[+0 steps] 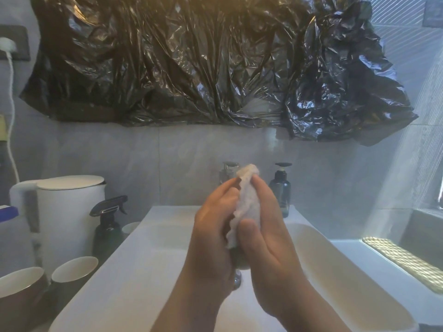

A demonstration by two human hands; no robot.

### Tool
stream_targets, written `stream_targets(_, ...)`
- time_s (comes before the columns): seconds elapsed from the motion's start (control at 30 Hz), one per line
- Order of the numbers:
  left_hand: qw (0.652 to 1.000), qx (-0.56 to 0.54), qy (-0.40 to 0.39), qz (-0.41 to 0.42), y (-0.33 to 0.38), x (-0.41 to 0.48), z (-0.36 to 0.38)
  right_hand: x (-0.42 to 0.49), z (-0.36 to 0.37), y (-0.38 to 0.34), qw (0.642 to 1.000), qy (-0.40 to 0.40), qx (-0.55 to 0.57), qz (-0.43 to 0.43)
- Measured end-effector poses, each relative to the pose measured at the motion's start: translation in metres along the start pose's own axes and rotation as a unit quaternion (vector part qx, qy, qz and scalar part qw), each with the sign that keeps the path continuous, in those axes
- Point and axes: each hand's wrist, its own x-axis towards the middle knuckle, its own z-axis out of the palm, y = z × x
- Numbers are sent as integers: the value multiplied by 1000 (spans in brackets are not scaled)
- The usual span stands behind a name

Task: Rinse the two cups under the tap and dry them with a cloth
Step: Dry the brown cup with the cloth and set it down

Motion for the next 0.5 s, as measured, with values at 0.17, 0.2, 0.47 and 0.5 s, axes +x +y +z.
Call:
stream_targets(0.17, 979, -157, 132, -6, 13, 4, -2, -5, 18, -3, 998, -35, -28, -41)
stream_targets(0.2, 975, -169, 143, -6, 16, 3, -3, -5, 19, -5, 997, -48, -29, -44)
stream_targets(0.47, 989, -111, 94, -21, 22, 3, -11, -4, 9, -14, 991, -102, -59, -62)
stream_targets(0.5, 992, -95, 75, -28, 20, 4, -13, -3, 7, -13, 990, -102, -72, -62)
